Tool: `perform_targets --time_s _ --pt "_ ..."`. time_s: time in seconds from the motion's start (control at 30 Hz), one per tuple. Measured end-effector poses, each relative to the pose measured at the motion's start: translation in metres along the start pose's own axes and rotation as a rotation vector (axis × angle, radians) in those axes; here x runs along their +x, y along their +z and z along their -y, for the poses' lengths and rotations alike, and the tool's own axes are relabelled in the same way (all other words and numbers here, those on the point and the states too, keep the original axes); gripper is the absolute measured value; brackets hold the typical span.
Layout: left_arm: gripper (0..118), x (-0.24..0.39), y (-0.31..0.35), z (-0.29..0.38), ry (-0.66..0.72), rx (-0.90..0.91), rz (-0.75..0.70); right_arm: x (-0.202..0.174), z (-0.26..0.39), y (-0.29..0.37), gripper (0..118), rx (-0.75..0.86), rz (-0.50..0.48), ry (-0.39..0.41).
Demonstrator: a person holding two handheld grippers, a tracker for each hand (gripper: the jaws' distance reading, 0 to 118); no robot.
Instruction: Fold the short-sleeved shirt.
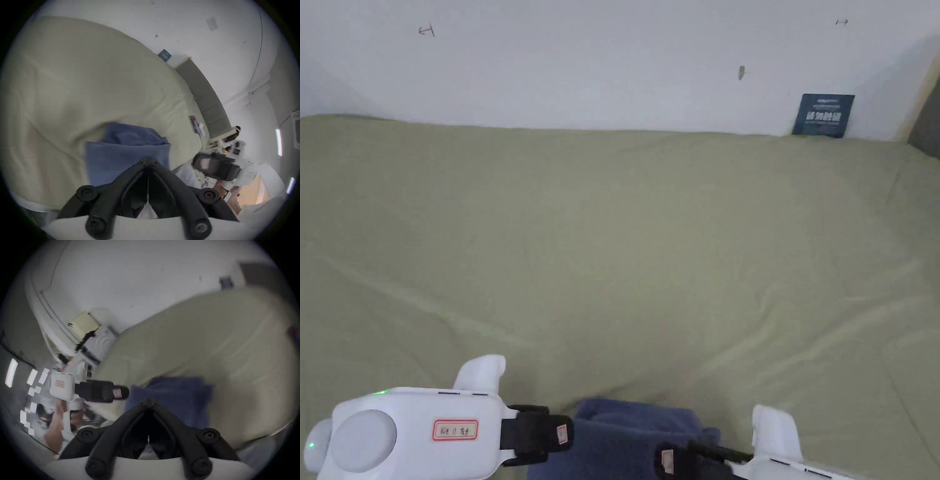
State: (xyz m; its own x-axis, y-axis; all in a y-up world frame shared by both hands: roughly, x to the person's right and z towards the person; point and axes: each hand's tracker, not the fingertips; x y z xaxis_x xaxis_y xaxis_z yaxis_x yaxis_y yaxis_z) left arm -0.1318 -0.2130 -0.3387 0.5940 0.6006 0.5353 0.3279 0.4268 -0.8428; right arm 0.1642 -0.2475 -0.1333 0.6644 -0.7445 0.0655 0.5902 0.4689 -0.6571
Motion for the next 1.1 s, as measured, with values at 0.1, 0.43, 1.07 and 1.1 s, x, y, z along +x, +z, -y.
perform_targets --time_s 0.1,0.43,1.07,1.1 --pt "0 -0.028 0.009 -0.001 0.052 0.002 -0.056 0.037 0.002 -0.033 2 -0.090 -0.044 -0.091" --pt "117 -0.075 -0.026 0.002 0.214 -0.113 0.187 0.127 0.015 -0.042 2 -0.163 -0.336 -0.395" --pt "37 -0.116 0.012 -0.033 0.167 -0.081 0.148 0.058 -0.023 0.009 2 -0.080 -0.056 -0.094" --pt "37 -0.132 0.034 -0.042 0.180 -0.066 0.107 0.055 -0.028 0.013 2 -0.066 -0.059 -0.083"
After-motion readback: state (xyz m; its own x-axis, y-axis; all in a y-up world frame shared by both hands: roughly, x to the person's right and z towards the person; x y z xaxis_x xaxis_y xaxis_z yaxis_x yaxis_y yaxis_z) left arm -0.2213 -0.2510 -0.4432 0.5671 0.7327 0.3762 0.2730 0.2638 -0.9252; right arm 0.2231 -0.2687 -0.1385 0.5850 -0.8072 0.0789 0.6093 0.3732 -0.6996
